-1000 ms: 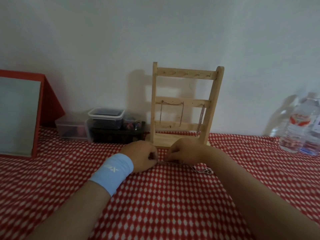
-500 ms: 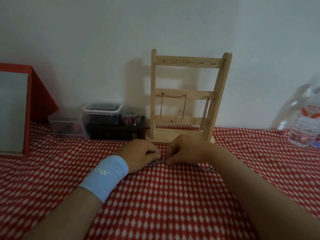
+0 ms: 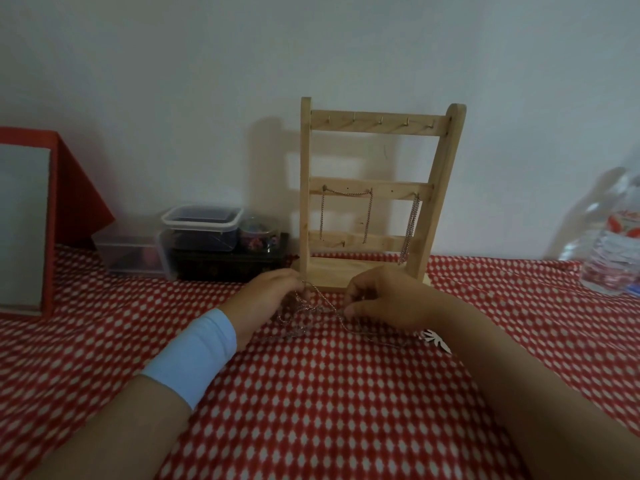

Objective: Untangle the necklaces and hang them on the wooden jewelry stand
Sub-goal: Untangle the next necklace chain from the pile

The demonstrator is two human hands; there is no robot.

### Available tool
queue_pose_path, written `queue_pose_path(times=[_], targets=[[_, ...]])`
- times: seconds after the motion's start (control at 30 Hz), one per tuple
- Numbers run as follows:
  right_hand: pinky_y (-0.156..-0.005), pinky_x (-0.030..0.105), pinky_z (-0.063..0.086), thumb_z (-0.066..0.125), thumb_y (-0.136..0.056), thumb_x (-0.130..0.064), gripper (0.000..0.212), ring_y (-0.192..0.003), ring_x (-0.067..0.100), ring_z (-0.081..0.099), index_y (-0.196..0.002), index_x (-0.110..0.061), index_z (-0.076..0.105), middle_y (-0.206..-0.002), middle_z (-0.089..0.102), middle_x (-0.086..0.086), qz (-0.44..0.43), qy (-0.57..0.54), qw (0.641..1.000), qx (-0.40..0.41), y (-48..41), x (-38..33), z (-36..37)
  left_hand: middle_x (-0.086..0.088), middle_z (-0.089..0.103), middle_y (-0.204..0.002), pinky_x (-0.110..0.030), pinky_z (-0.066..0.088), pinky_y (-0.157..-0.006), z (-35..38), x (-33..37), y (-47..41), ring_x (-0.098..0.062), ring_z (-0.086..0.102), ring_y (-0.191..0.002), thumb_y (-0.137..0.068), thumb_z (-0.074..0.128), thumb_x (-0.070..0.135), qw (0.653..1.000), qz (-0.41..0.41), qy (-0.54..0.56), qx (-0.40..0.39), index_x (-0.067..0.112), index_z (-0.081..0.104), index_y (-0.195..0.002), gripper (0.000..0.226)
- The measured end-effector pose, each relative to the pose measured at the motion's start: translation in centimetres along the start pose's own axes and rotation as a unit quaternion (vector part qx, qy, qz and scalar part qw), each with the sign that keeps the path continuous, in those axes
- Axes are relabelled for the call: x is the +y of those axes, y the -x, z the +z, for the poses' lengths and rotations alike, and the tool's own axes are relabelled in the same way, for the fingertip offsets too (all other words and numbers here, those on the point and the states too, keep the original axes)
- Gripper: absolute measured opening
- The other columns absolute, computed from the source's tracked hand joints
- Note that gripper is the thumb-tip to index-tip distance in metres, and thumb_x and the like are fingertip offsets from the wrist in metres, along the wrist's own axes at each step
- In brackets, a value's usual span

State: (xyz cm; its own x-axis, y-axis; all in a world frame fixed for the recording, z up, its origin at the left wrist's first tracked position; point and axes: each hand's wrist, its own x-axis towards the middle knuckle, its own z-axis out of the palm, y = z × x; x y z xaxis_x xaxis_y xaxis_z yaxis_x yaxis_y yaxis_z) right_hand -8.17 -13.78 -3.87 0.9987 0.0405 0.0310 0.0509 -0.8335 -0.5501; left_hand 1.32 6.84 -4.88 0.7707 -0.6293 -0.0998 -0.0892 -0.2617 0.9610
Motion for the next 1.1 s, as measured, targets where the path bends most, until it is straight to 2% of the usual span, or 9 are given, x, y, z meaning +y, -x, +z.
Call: queue_pose_path(times=[0.17, 0.3, 0.4, 0.5, 0.57, 0.67, 0.93, 1.0, 1.1], targets=[[-0.087, 0.027, 0.056, 0.076, -0.089, -0.033, 0.005, -0.086, 0.000, 0.069, -0.085, -0.032, 0.078, -0.089, 0.076, -0.017, 0.016, -0.044, 0.999, 0.013, 0.0, 0.1, -0.2, -0.003, 0.046, -0.057, -0.035, 0.040, -0.069, -1.2, -0.5, -0.3, -0.019, 0.046, -0.056, -0.096, 0.043, 0.019, 0.997, -0.018, 0.047, 0.064, 0.012, 0.048, -0.062, 0.035], [-0.078, 0.020, 0.051, 0.068, -0.096, -0.030, 0.010, -0.080, -0.005, 0.067, -0.088, -0.031, 0.075, -0.084, 0.074, -0.018, 0.013, -0.069, 0.997, 0.012, 0.2, 0.1, -0.4, -0.004, 0.062, -0.079, -0.037, 0.049, -0.072, -2.6, -1.2, -1.1, -0.022, 0.059, -0.074, -0.096, 0.046, 0.022, 0.972, 0.003, -0.103, 0.211, 0.014, 0.062, -0.082, 0.022], [-0.065, 0.018, 0.048, 0.066, -0.098, -0.022, 0.014, -0.065, 0.000, 0.062, -0.087, -0.022, 0.074, -0.072, 0.071, -0.013, 0.023, -0.131, 0.991, -0.005, 0.3, 0.1, -0.5, 0.000, 0.065, -0.095, -0.036, 0.050, -0.077, -3.4, -1.5, -0.4, -0.021, 0.060, -0.086, -0.096, 0.043, 0.029, 0.901, -0.004, -0.357, 0.246, 0.025, 0.063, -0.092, 0.021], [-0.058, 0.021, 0.050, 0.071, -0.094, -0.021, 0.013, -0.059, 0.008, 0.060, -0.083, -0.016, 0.077, -0.068, 0.070, -0.003, 0.024, -0.178, 0.984, 0.017, 0.1, -0.1, -0.3, 0.003, 0.063, -0.111, -0.038, 0.050, -0.087, -2.4, -1.0, 0.2, -0.020, 0.057, -0.101, -0.092, 0.052, 0.032, 0.837, 0.123, -0.479, 0.235, 0.034, 0.069, -0.103, 0.021], [-0.055, 0.019, 0.049, 0.073, -0.092, -0.020, 0.014, -0.054, 0.006, 0.058, -0.080, -0.014, 0.076, -0.063, 0.068, -0.003, 0.020, -0.198, 0.979, 0.032, -0.2, -0.1, -0.1, 0.009, 0.063, -0.114, -0.033, 0.046, -0.096, -0.6, 0.1, 0.6, -0.013, 0.056, -0.107, -0.092, 0.057, 0.036, 0.879, 0.212, -0.400, 0.150, 0.035, 0.069, -0.111, 0.023], [-0.054, 0.021, 0.050, 0.073, -0.092, -0.021, 0.014, -0.053, 0.006, 0.059, -0.080, -0.015, 0.077, -0.061, 0.067, -0.003, 0.014, -0.197, 0.979, 0.040, -0.4, -0.2, 0.2, 0.016, 0.069, -0.110, -0.021, 0.046, -0.094, 1.9, 1.3, 0.8, 0.002, 0.061, -0.101, -0.089, 0.064, 0.036, 0.955, 0.172, -0.241, -0.029, 0.032, 0.070, -0.113, 0.025], [-0.064, 0.018, 0.051, 0.066, -0.098, -0.025, 0.016, -0.065, 0.003, 0.066, -0.084, -0.022, 0.073, -0.069, 0.072, -0.008, 0.018, -0.171, 0.985, 0.027, -0.4, -0.1, 0.2, 0.016, 0.072, -0.085, -0.013, 0.046, -0.076, 1.2, 0.0, -0.2, 0.008, 0.064, -0.077, -0.087, 0.069, 0.027, 0.982, 0.098, -0.159, -0.029, 0.032, 0.075, -0.088, 0.007], [-0.067, 0.022, 0.053, 0.061, -0.101, -0.028, 0.019, -0.068, 0.005, 0.067, -0.085, -0.025, 0.072, -0.074, 0.073, -0.006, 0.018, -0.153, 0.988, 0.017, -0.5, 0.0, 0.1, 0.015, 0.071, -0.085, -0.014, 0.044, -0.074, 1.0, 0.0, -0.3, 0.006, 0.063, -0.075, -0.093, 0.062, 0.025, 0.984, 0.086, -0.154, -0.027, 0.030, 0.074, -0.094, 0.012], [-0.068, 0.028, 0.054, 0.052, -0.105, -0.030, 0.025, -0.068, 0.010, 0.066, -0.088, -0.025, 0.068, -0.075, 0.071, -0.005, 0.029, -0.104, 0.994, -0.005, -0.2, 0.1, -0.3, 0.012, 0.068, -0.107, -0.021, 0.045, -0.091, 0.1, 0.1, -0.6, -0.003, 0.061, -0.097, -0.099, 0.051, 0.023, 0.975, 0.079, -0.207, -0.015, 0.024, 0.070, -0.113, 0.024]])
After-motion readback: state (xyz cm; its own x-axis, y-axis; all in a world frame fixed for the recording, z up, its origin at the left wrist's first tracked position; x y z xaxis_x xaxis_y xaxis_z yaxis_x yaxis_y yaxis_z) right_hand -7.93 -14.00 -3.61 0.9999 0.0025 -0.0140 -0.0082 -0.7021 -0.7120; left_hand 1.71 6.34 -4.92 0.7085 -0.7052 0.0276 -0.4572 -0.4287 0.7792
